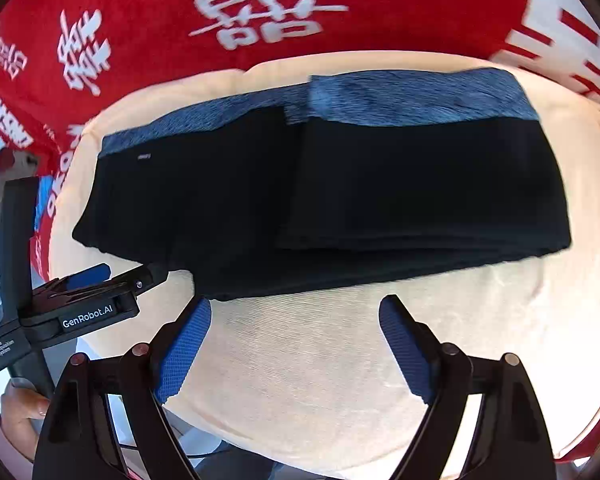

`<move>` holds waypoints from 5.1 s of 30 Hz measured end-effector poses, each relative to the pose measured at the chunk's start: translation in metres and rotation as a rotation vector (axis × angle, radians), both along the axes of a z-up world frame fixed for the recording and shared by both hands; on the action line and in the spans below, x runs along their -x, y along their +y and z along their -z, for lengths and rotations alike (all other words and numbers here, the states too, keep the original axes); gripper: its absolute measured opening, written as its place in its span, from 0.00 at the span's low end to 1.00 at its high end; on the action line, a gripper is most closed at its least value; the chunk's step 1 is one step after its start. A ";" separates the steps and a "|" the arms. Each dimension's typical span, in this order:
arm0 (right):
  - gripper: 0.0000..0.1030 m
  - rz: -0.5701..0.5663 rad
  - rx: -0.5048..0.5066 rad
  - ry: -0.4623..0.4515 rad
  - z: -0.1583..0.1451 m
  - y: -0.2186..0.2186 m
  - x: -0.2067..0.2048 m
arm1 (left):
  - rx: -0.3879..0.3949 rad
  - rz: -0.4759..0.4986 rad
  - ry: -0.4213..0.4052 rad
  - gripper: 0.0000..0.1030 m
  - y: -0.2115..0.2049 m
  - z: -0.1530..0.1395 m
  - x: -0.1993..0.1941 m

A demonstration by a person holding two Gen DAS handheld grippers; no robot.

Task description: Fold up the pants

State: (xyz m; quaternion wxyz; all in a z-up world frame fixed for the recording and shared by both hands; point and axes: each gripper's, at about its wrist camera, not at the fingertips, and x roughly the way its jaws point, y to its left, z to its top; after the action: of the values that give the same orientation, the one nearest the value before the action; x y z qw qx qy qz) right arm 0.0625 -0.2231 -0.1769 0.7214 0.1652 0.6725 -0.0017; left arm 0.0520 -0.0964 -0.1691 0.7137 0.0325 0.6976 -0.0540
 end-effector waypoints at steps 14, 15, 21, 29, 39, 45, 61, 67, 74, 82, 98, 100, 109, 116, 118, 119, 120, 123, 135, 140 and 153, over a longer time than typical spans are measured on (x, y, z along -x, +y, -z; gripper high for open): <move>0.86 -0.101 0.010 0.027 0.012 0.043 -0.021 | -0.002 -0.067 0.016 0.99 0.056 0.013 0.000; 0.86 -0.103 0.010 0.028 0.012 0.044 -0.021 | -0.002 -0.072 0.014 0.99 0.060 0.014 0.000; 0.86 -0.095 0.059 -0.001 0.007 0.047 -0.026 | -0.008 -0.120 0.008 0.99 0.083 0.020 -0.004; 0.84 -0.033 0.035 -0.009 0.009 0.027 -0.037 | 0.021 -0.203 -0.015 0.99 0.124 0.022 -0.016; 0.68 -0.076 -0.007 0.041 0.042 0.045 -0.040 | -0.017 -0.276 -0.055 0.99 0.174 0.044 -0.051; 0.77 -0.140 0.011 0.053 0.046 0.055 -0.037 | 0.013 -0.298 -0.100 0.99 0.197 0.061 -0.052; 0.78 -0.124 -0.007 0.050 0.048 0.051 -0.036 | -0.030 -0.278 -0.092 1.00 0.183 0.068 -0.057; 0.78 -0.136 0.005 0.044 0.049 0.055 -0.035 | -0.031 -0.279 -0.083 1.00 0.161 0.069 -0.057; 0.78 -0.132 0.002 0.043 0.050 0.055 -0.035 | -0.031 -0.281 -0.083 1.00 0.166 0.064 -0.060; 0.78 -0.131 0.003 0.039 0.050 0.055 -0.034 | -0.032 -0.280 -0.084 1.00 0.166 0.064 -0.060; 0.82 -0.134 0.004 0.032 0.050 0.059 -0.034 | 0.155 -0.366 -0.084 1.00 0.183 0.054 -0.059; 0.82 -0.133 0.003 0.029 0.050 0.059 -0.034 | 0.304 -0.416 -0.099 1.00 0.194 0.049 -0.055; 0.82 -0.150 0.008 0.021 0.049 0.060 -0.029 | 0.677 -0.599 -0.107 1.00 0.242 0.069 -0.045; 0.82 -0.168 0.019 0.013 0.048 0.062 -0.026 | 0.795 -0.668 -0.139 1.00 0.252 0.066 -0.062; 0.82 -0.164 0.016 0.013 0.048 0.061 -0.026 | 0.816 -0.632 -0.175 1.00 0.247 0.057 -0.070; 0.82 -0.162 0.013 0.012 0.048 0.061 -0.026 | 0.788 -0.594 -0.195 1.00 0.241 0.054 -0.074; 0.82 -0.160 0.012 0.011 0.049 0.061 -0.026 | 0.735 -0.572 -0.185 1.00 0.238 0.056 -0.077; 0.82 -0.163 0.013 0.015 0.049 0.061 -0.027 | 0.660 -0.578 -0.150 1.00 0.231 0.067 -0.084; 0.82 -0.067 -0.177 0.031 -0.003 0.036 -0.081 | 0.026 -0.158 -0.384 0.35 0.152 0.018 -0.070; 0.87 -0.206 -0.286 0.064 -0.030 0.081 -0.165 | -0.128 0.067 -0.500 0.35 0.114 0.007 -0.046; 0.89 -0.732 -0.256 0.378 0.034 0.290 -0.226 | -0.232 0.205 -0.567 0.35 0.090 0.003 -0.035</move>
State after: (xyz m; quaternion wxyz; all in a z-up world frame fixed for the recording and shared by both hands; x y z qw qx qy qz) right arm 0.2887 0.0671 -0.2105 0.5124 0.0005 0.8018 0.3075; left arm 0.0868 -0.0062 -0.1725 0.8620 0.1976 0.4655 -0.0347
